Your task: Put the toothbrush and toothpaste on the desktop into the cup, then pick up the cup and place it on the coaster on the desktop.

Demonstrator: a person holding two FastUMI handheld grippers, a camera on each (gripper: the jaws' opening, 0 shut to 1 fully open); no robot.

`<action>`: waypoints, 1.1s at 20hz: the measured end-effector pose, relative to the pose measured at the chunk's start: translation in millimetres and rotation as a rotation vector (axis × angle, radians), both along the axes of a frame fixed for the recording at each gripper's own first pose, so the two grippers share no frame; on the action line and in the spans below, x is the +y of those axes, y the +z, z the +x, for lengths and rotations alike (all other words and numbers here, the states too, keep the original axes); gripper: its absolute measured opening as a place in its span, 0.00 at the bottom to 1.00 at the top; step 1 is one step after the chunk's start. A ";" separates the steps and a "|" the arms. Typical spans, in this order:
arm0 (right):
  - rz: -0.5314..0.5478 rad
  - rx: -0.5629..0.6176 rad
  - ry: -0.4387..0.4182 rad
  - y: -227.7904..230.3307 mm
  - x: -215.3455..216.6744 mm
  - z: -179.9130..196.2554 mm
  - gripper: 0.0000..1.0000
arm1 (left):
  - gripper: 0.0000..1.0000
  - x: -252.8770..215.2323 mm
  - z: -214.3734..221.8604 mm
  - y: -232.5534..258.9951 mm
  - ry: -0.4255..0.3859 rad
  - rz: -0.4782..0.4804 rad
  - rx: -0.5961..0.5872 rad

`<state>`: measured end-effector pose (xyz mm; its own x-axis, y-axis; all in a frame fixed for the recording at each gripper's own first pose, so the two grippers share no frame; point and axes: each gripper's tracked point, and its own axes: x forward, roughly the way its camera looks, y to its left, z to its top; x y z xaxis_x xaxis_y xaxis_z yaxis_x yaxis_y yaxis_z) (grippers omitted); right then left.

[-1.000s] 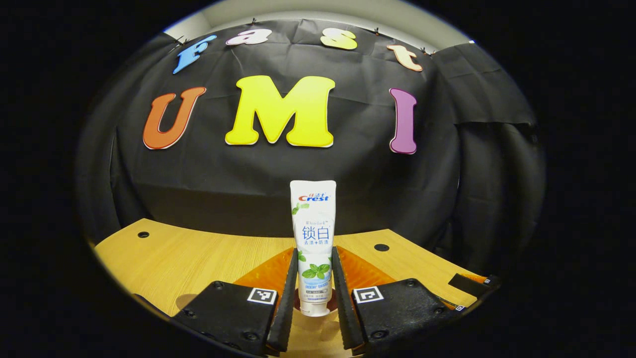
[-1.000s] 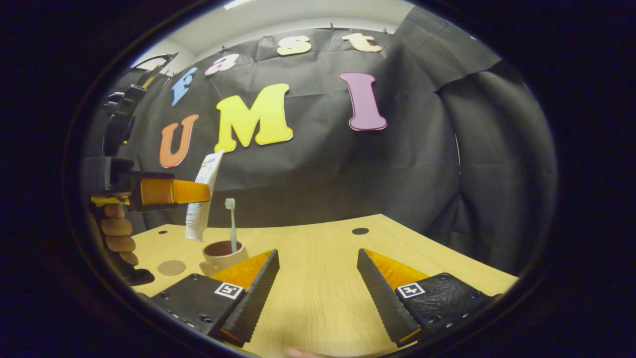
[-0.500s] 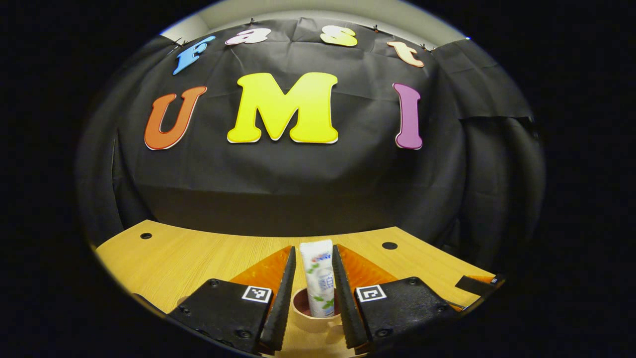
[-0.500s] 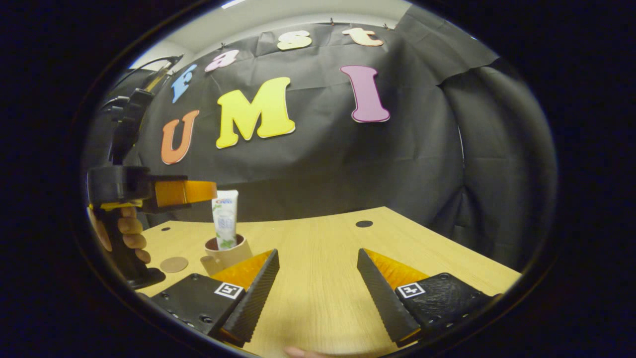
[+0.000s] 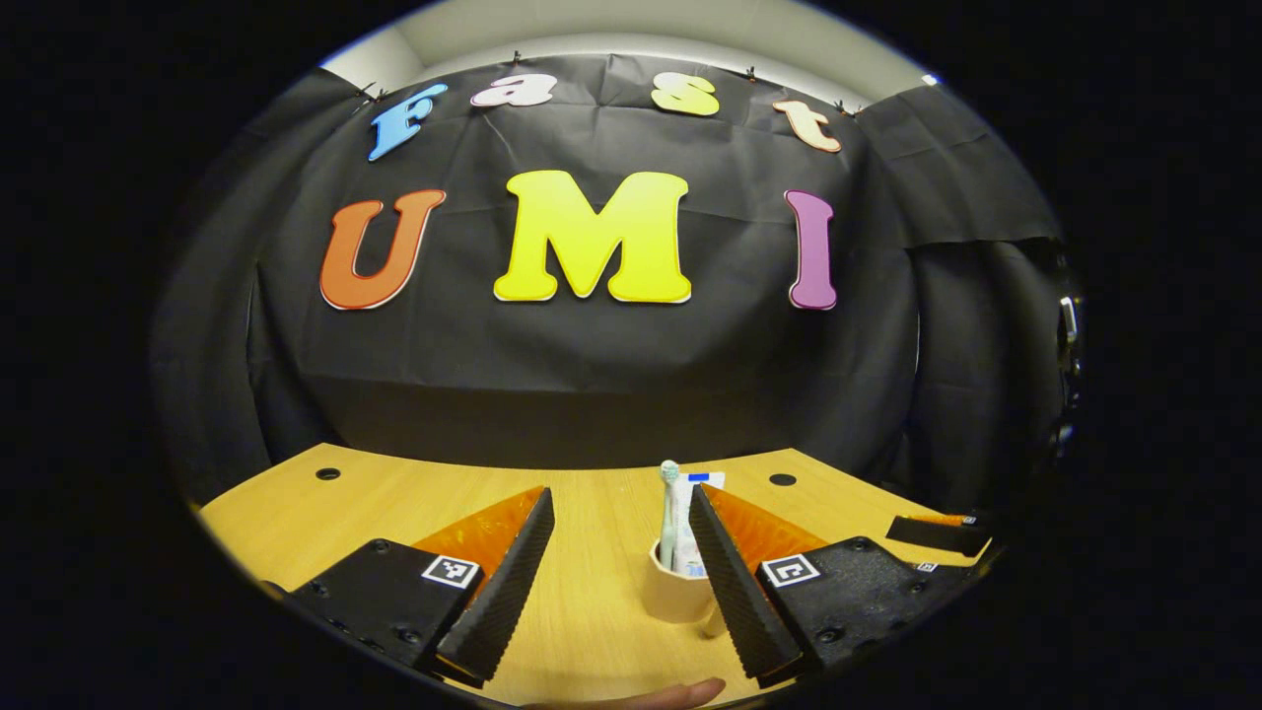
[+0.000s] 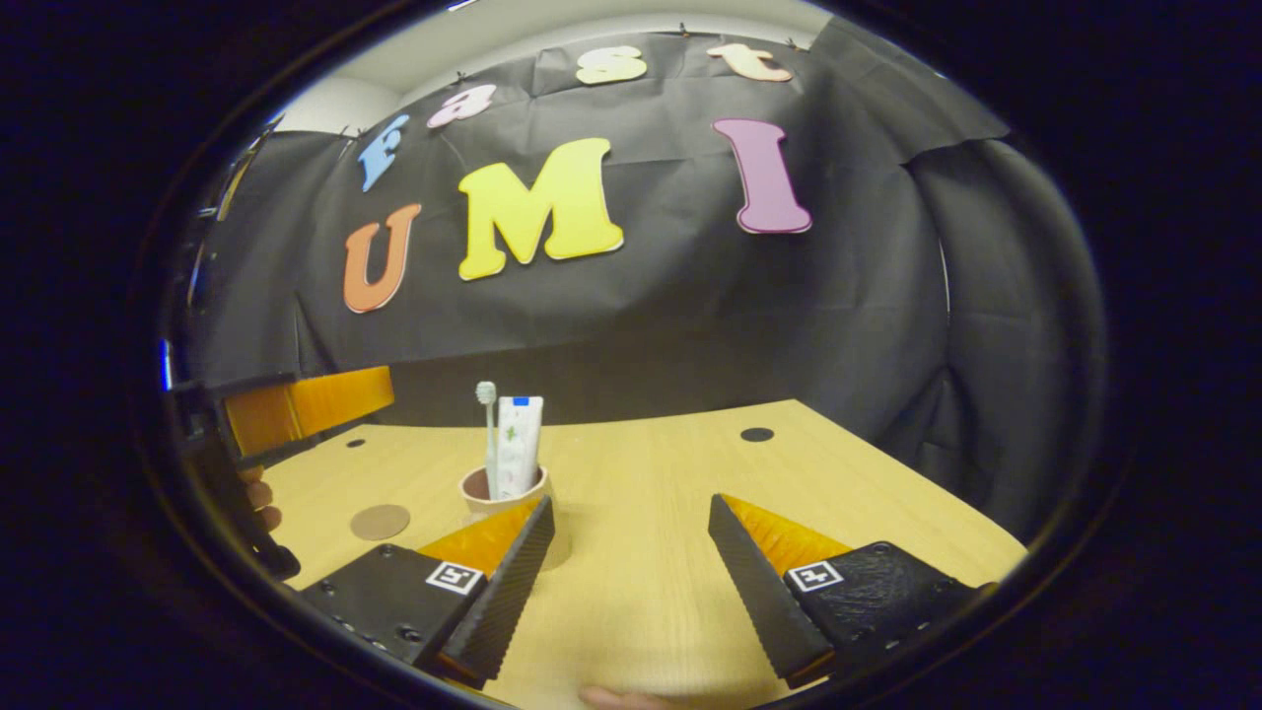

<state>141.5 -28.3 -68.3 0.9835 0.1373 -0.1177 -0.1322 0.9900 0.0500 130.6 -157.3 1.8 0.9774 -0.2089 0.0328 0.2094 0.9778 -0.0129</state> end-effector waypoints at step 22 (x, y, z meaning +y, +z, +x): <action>-0.347 0.837 0.076 -100.3 107.4 38.5 0.94 | 0.95 135.9 -106.7 -65.6 0.085 0.009 -0.020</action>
